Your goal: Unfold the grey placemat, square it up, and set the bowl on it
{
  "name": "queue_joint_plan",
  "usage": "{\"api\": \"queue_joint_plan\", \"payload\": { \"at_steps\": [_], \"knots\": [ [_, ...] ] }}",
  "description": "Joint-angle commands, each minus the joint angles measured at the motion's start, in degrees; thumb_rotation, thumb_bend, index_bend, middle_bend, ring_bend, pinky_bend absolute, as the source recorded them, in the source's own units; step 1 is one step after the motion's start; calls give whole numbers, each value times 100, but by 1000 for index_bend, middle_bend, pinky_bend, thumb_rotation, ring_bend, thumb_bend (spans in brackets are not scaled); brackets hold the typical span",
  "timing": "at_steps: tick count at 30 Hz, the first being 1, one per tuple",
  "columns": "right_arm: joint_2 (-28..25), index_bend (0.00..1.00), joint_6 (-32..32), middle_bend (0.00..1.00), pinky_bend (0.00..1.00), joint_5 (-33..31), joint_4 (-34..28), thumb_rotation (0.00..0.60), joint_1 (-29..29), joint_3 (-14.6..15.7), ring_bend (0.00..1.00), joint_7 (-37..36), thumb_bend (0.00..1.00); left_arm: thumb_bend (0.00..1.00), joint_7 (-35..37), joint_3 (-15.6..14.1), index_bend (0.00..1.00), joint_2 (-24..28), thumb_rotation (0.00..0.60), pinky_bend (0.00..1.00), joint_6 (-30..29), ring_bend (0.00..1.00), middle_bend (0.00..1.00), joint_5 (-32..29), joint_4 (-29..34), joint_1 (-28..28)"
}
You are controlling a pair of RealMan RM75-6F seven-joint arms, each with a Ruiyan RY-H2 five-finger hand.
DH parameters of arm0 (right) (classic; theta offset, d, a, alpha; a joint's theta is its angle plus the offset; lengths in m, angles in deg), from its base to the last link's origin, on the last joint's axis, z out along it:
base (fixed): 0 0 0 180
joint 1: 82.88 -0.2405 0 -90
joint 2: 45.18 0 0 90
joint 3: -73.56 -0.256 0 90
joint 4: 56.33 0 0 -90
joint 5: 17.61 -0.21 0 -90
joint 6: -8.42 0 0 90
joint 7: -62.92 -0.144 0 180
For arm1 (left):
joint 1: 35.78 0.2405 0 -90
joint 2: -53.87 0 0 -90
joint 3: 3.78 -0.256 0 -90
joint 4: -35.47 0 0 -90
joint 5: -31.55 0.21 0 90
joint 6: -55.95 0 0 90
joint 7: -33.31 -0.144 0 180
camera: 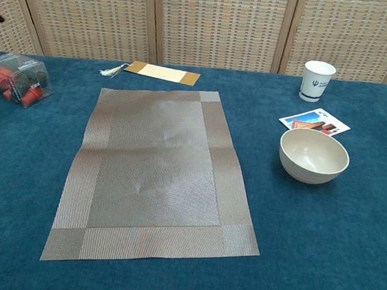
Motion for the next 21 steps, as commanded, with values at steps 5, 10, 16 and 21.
{"api": "queue_joint_plan", "payload": {
  "at_steps": [5,10,16,21],
  "knots": [
    [211,128,-57,0,0,82,82,600,-17,29,0,222,79,238,806,-1005,50,601,600,0,-993,0,0,1101,345,1088],
    [621,252,-153,0,0,283,269,600,-126,-27,0,279,78,239,1023,-1142,49,672,600,0,-1414,0,0,1439,176,1446],
    [1044,294,161,0,0,342,135,600,-443,-82,0,806,98,239,1331,-980,49,727,600,0,-1459,0,0,1455,203,1523],
    [1412,333,423,0,0,252,64,600,-727,-216,0,1315,127,238,1364,-934,49,736,600,0,-1362,0,0,1466,180,1536]
  ]
}}
